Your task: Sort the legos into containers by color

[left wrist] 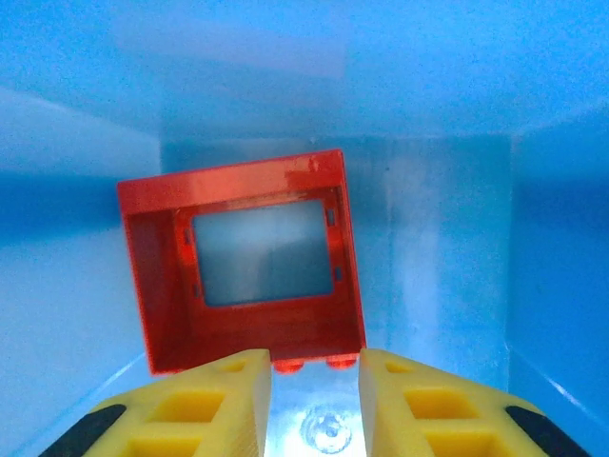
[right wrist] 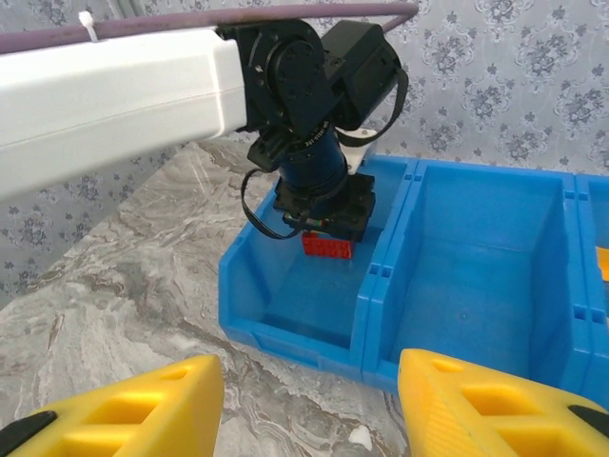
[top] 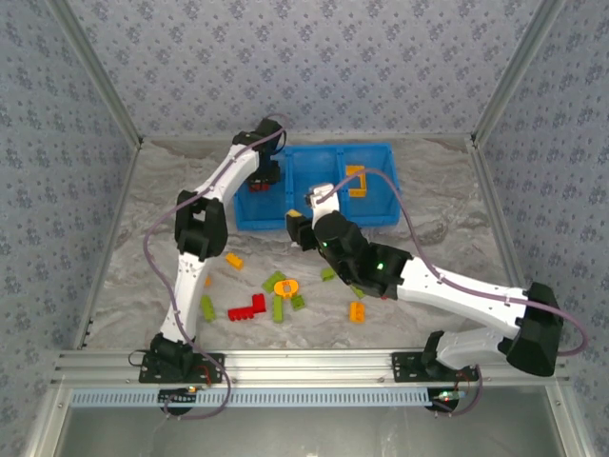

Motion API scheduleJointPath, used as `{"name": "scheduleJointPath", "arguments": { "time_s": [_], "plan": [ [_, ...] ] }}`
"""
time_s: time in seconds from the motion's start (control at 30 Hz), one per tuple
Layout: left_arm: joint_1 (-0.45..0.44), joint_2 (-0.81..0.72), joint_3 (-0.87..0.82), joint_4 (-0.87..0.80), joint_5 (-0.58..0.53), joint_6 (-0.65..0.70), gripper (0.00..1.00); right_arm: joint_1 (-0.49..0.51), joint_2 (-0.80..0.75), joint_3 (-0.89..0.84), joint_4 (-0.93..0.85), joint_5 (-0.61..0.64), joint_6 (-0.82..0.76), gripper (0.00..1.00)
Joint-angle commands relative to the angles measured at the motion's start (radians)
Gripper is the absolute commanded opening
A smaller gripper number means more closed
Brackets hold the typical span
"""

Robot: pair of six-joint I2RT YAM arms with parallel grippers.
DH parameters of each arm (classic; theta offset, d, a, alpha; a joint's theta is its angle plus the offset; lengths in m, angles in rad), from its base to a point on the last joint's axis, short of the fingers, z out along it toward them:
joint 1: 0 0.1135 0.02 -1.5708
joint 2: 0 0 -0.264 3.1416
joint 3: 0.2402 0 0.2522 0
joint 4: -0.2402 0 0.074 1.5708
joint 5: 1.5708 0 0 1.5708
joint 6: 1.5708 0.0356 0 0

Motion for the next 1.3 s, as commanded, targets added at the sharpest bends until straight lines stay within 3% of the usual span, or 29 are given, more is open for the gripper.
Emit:
{"name": "scheduleJointPath", "arguments": {
  "time_s": [0.0,0.2,0.4,0.57,0.83,0.97,1.27],
  "plan": [
    [-0.036,-0.17,0.018,-0.031,-0.055,-0.016,0.37,-0.011,-0.056,-0.006,-0.073,0.036,0.016,0.54],
    [-0.09,-0.435,-0.123,0.001,-0.096,-0.074,0.54,-0.031,-0.144,-0.037,-0.239,0.031,0.066,0.54],
    [-0.194,-0.838,-0.526,0.115,0.025,-0.117,0.7,-0.073,-0.183,-0.08,-0.49,-0.047,0.242,0.62],
    [-0.319,-1.204,-0.924,0.203,0.157,-0.217,0.8,-0.098,-0.072,-0.082,-0.608,-0.178,0.315,0.65],
    [-0.591,-1.602,-1.309,0.217,0.101,-0.379,0.86,-0.145,0.228,-0.009,-0.63,-0.355,0.326,0.72],
    [-0.694,-1.709,-1.426,0.251,0.021,-0.456,0.88,-0.171,0.379,0.056,-0.636,-0.397,0.303,0.79],
    [-0.736,-1.667,-1.411,0.258,-0.004,-0.456,0.87,-0.18,0.553,0.139,-0.667,-0.372,0.323,0.66]
  ]
}}
